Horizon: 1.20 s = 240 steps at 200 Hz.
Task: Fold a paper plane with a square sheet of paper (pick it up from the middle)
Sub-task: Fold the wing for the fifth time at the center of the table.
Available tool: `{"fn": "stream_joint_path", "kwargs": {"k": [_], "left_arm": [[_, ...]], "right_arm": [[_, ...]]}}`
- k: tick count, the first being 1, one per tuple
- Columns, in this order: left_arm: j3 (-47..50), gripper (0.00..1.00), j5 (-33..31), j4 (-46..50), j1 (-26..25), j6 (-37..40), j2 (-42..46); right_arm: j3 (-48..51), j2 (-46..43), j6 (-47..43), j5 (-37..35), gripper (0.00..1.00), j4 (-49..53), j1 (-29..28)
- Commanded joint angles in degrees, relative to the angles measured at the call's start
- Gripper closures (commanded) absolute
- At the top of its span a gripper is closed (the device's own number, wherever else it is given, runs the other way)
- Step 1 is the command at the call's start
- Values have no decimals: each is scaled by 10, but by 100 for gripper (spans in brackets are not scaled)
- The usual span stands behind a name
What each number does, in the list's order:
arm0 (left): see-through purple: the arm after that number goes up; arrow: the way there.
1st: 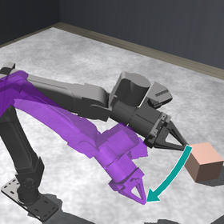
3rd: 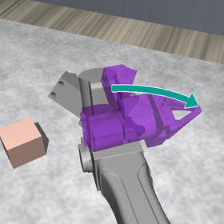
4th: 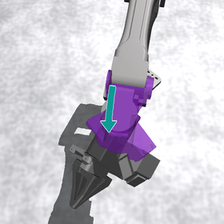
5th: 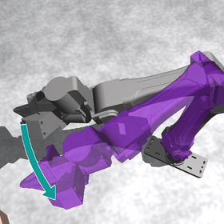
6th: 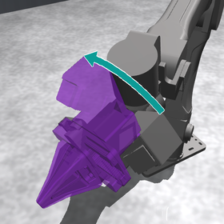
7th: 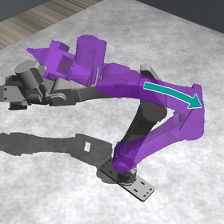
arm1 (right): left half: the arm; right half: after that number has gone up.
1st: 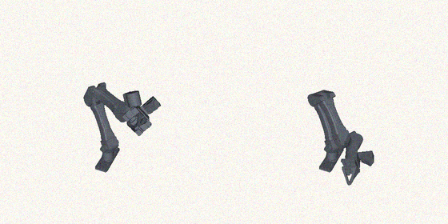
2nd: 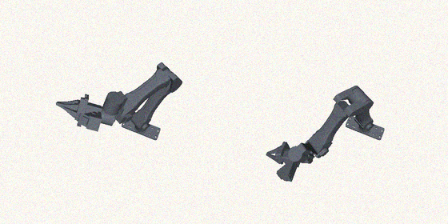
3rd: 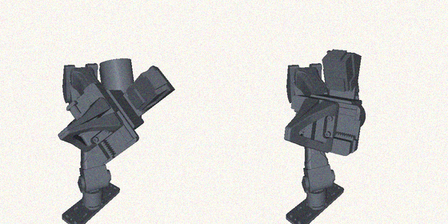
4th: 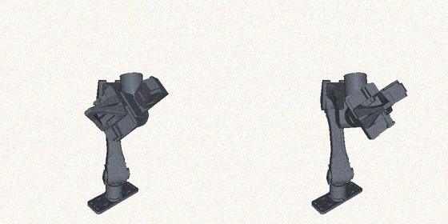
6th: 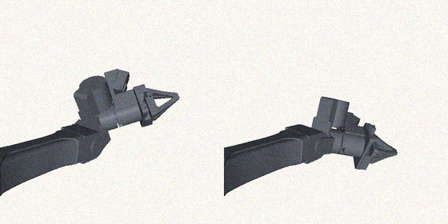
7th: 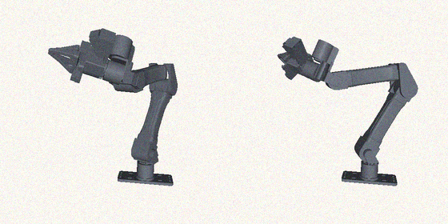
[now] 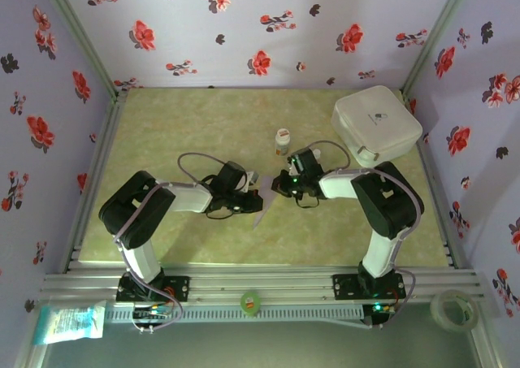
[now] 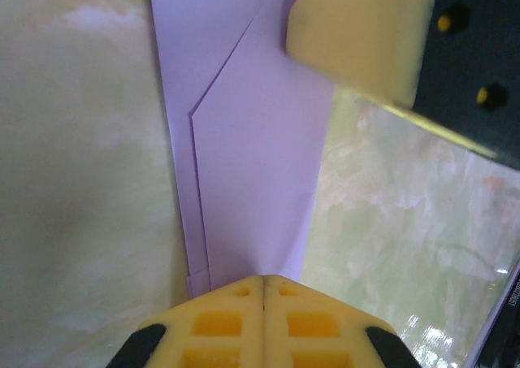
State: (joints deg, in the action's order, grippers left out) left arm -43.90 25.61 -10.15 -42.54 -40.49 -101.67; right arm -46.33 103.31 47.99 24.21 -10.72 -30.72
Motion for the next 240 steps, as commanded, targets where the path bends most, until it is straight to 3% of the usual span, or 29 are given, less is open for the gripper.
{"fn": "stream_joint_path", "kwargs": {"k": [1, 119, 157, 185, 214, 240], "left_arm": [[39, 100, -39, 121, -6, 10, -27], [42, 100, -39, 120, -7, 10, -26], [42, 100, -39, 119, -7, 8, -23], [42, 100, -39, 113, -8, 4, -23], [38, 100, -38, 114, -8, 4, -21], [37, 100, -38, 115, -8, 2, -17]], "right_arm": [[-2, 10, 5, -75, 96, 17, 20], [-49, 6, 24, -128, 95, 81, 56], [-30, -69, 20, -148, 94, 79, 56], [-28, -100, 0, -84, 92, 70, 53], [-12, -74, 22, -15, 93, 33, 26], [-8, -54, 29, -5, 98, 28, -2]]}}
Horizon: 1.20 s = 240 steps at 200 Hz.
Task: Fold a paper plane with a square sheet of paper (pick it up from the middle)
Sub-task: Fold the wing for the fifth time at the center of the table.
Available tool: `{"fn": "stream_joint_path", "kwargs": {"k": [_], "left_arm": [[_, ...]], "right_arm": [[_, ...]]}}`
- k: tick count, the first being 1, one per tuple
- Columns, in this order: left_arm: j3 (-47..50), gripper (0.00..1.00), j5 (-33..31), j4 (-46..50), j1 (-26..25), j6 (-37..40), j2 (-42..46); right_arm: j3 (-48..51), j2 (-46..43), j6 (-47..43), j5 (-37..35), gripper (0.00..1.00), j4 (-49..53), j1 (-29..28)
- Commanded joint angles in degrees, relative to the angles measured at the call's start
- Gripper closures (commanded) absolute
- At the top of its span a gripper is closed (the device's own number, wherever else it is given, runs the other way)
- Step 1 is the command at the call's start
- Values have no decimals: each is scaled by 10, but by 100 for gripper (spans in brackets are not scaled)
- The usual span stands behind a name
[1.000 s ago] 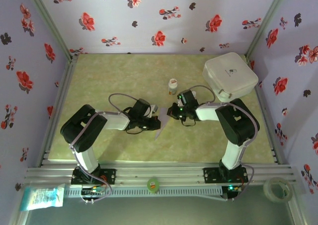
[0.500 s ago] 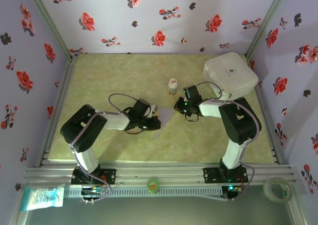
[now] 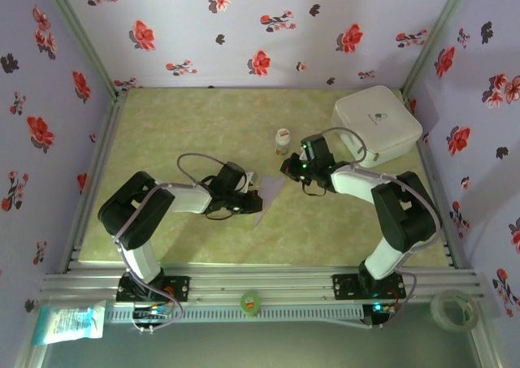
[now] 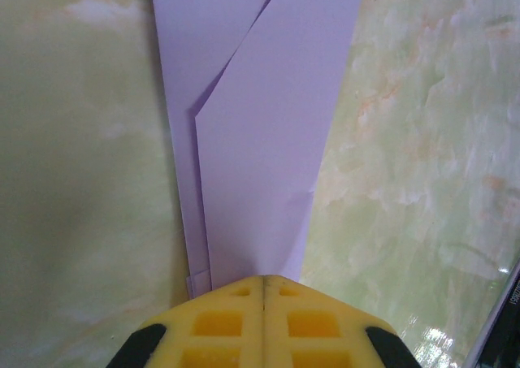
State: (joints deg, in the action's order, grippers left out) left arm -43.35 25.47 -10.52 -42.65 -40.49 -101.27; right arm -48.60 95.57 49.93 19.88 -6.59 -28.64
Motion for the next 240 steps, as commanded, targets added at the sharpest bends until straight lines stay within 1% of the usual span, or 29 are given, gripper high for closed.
{"fn": "stream_joint_path", "kwargs": {"k": [1, 20, 40, 55, 72, 111, 139, 166, 191, 240], "left_arm": [[31, 100, -37, 118, -7, 2, -21], [31, 100, -37, 116, -7, 1, -21], [27, 100, -37, 119, -7, 3, -24], [26, 100, -36, 119, -7, 3, -23], [25, 100, -34, 122, -7, 2, -18], [10, 100, -33, 143, -7, -2, 23], [-15, 100, -39, 167, -7, -12, 65], [-46, 100, -35, 150, -21, -41, 92], [-96, 100, -13, 154, -34, -40, 61], [-158, 100, -8, 177, -51, -36, -15]], "right_arm": [[15, 24, 9, 39, 98, -14, -24], [14, 41, 19, 46, 100, -20, -32], [14, 57, 27, 53, 100, -34, -37], [16, 70, 31, 41, 100, -25, -37], [15, 81, 25, 16, 100, 9, -37], [29, 89, 18, -17, 100, 32, -34], [29, 93, 16, -15, 100, 33, -34], [28, 94, 15, -16, 100, 33, -34], [27, 95, 18, -12, 100, 31, -34], [26, 94, 17, -19, 100, 35, -34]]}}
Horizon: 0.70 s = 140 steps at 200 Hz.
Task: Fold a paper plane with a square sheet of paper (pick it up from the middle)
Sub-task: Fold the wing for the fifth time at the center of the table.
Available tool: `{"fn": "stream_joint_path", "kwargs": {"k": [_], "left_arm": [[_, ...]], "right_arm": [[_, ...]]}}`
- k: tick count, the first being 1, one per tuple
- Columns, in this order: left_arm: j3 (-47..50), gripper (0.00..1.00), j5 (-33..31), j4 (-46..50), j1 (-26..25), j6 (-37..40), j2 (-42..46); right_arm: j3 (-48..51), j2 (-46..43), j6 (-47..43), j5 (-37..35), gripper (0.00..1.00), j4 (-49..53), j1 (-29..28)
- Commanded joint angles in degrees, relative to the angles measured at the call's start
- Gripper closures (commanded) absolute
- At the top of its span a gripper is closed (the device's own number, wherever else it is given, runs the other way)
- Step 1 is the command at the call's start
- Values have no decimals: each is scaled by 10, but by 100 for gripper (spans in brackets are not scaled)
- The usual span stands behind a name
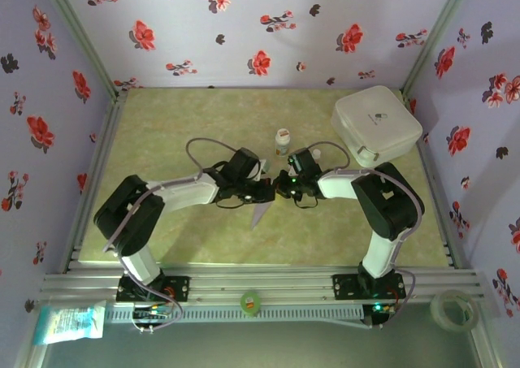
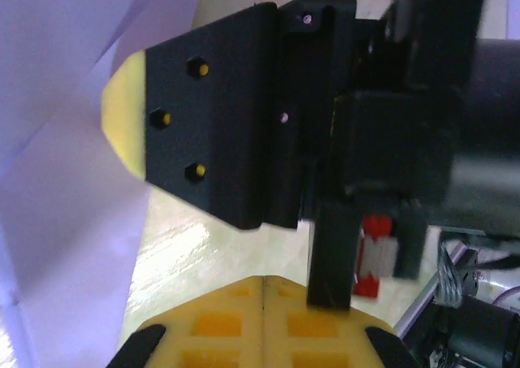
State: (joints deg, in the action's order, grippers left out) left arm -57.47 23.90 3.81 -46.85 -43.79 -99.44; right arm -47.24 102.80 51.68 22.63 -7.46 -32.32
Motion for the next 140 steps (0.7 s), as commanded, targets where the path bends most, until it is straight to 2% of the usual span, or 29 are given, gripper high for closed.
{"fn": "stream_joint_path", "kwargs": {"k": [1, 97, 140], "left_arm": [[-18, 100, 7, 34, -9, -4, -34], [-32, 100, -36, 17, -9, 2, -88], [4, 100, -54, 13, -9, 1, -89]], "right_arm": [[13, 21, 0, -47, 100, 43, 2], [16, 23, 3, -43, 100, 38, 3], [16, 26, 1, -43, 100, 39, 3]]}}
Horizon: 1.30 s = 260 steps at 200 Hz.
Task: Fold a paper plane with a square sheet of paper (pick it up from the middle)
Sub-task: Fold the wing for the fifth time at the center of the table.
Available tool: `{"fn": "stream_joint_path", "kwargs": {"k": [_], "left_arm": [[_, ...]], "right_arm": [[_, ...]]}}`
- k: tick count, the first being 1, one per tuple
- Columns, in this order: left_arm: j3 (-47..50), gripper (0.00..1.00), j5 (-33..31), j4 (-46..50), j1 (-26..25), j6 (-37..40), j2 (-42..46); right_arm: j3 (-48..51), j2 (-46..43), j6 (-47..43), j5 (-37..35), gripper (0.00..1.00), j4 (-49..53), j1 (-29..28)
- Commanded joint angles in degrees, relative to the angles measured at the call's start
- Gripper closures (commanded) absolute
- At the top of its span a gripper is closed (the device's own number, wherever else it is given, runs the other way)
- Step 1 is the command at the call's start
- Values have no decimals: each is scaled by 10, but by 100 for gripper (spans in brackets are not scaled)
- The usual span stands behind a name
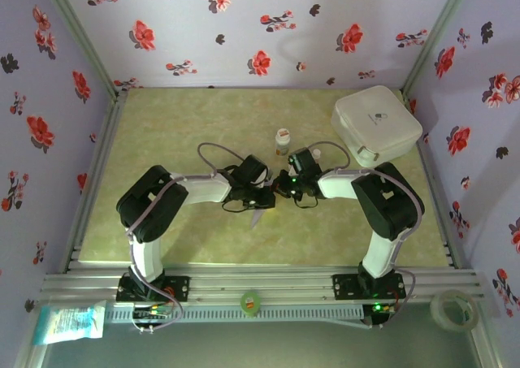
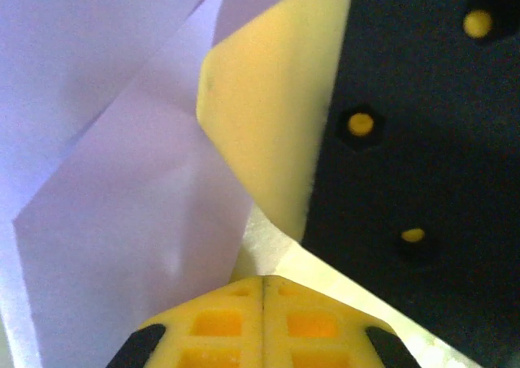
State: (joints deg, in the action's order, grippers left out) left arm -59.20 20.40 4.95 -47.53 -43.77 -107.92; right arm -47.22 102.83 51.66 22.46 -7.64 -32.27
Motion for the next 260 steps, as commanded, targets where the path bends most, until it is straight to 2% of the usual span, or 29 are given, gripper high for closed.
{"fn": "stream_joint_path", "kwargs": {"k": [1, 72, 139, 177, 228, 260], "left_arm": [[22, 100, -19, 1, -2, 0, -4], [130, 100, 2, -69, -1, -50, 50], [144, 100, -4, -31, 11, -33, 95], [141, 98, 15, -47, 23, -19, 140], [134, 98, 23, -35, 23, -6, 115], [159, 99, -3, -33, 24, -11, 105]], "right_arm": [[16, 25, 1, -41, 100, 41, 3], [15, 34, -2, -44, 100, 43, 4], [14, 36, -2, -43, 100, 43, 4], [14, 32, 6, -36, 100, 37, 4], [13, 30, 14, -26, 100, 28, 5], [13, 29, 12, -28, 100, 30, 5]]}}
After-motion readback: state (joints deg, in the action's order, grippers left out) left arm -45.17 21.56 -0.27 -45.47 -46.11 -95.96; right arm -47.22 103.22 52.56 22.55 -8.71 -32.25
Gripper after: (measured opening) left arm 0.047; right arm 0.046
